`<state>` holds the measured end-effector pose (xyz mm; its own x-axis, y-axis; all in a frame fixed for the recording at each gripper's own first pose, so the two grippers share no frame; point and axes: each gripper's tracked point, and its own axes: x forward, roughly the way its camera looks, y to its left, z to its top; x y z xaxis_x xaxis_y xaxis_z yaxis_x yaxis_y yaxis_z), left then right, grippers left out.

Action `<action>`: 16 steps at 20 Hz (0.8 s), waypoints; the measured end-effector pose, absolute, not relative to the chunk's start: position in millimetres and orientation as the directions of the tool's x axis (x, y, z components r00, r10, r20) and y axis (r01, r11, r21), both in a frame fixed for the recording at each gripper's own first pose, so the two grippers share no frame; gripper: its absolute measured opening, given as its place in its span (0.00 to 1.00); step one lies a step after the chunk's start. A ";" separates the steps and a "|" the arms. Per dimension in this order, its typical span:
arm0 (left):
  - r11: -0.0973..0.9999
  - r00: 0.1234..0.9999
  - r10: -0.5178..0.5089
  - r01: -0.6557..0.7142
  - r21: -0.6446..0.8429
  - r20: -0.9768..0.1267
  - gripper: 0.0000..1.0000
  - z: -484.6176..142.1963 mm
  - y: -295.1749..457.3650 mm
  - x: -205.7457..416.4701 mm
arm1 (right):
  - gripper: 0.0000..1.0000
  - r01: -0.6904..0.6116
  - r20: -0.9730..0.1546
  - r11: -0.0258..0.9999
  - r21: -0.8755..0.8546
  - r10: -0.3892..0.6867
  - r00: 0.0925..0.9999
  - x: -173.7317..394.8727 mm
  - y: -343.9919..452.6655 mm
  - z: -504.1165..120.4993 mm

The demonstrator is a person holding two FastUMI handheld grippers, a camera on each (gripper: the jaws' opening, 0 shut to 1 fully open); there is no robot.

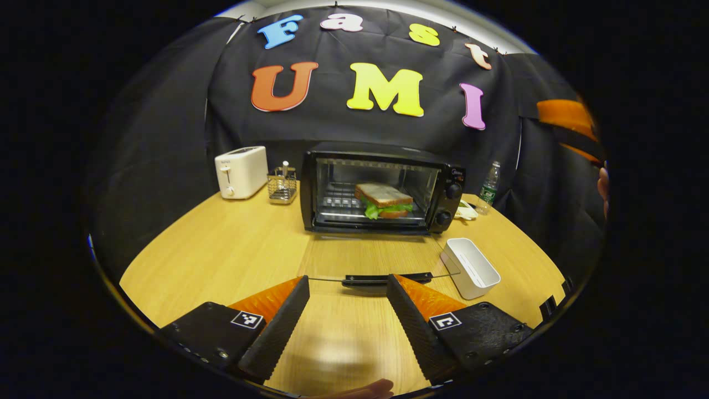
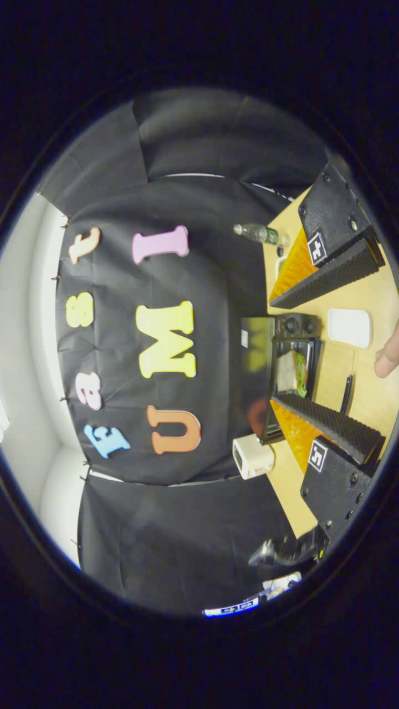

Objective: Open the electric oven with the left hand, put the food in, and close the electric oven.

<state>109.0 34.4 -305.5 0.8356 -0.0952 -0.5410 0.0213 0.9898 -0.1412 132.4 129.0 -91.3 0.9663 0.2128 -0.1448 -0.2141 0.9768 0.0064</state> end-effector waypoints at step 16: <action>0.996 0.718 -0.073 0.015 -0.090 -0.693 0.93 -374.2 -28.4 148.7 | 0.97 -0.088 0.087 0.996 0.008 0.087 0.992 64.3 -16.4 -38.2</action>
<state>148.7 -28.4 -374.2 0.7175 -0.0732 -0.6927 0.0148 0.9958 -0.0898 64.3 -16.4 -38.2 0.9925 0.0867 0.0867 -0.0877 0.9961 0.0085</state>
